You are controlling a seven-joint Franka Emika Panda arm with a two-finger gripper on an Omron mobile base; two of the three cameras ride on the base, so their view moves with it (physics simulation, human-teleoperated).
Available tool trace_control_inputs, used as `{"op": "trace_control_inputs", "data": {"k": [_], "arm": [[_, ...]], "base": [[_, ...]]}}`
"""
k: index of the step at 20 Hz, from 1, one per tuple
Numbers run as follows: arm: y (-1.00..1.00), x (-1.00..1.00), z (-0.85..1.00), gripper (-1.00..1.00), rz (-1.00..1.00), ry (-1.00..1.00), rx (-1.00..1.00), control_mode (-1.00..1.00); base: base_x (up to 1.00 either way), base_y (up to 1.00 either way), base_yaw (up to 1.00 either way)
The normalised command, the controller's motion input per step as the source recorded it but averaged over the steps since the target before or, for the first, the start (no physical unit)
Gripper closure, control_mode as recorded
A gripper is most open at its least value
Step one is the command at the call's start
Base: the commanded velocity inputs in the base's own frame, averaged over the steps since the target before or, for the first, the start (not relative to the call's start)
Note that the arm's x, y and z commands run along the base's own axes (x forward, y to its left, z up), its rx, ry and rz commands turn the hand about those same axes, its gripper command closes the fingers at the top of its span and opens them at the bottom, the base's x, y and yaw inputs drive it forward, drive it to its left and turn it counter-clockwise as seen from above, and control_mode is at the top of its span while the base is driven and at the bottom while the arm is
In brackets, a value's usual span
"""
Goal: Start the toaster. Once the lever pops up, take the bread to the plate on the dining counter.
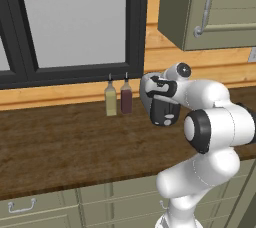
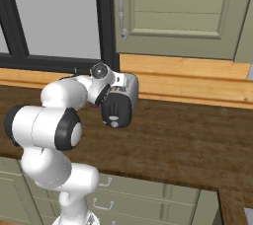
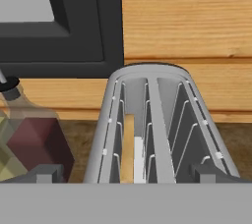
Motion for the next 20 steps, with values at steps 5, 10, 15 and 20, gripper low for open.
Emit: {"op": "trace_control_inputs", "data": {"k": [5,10,15,20], "arm": [[0.00,0.05,-0.14,-1.00,0.00,0.03,0.00,-1.00],[0.00,0.00,-0.23,-1.00,0.00,0.05,0.00,-1.00],[0.00,0.00,-0.09,-1.00,0.00,0.02,0.00,-1.00],[0.00,0.00,0.00,-1.00,0.00,0.00,0.00,-1.00]], "base": [[0.00,0.00,0.00],[0.00,0.00,0.00],[0.00,0.00,0.00],[0.00,0.00,0.00]]}}
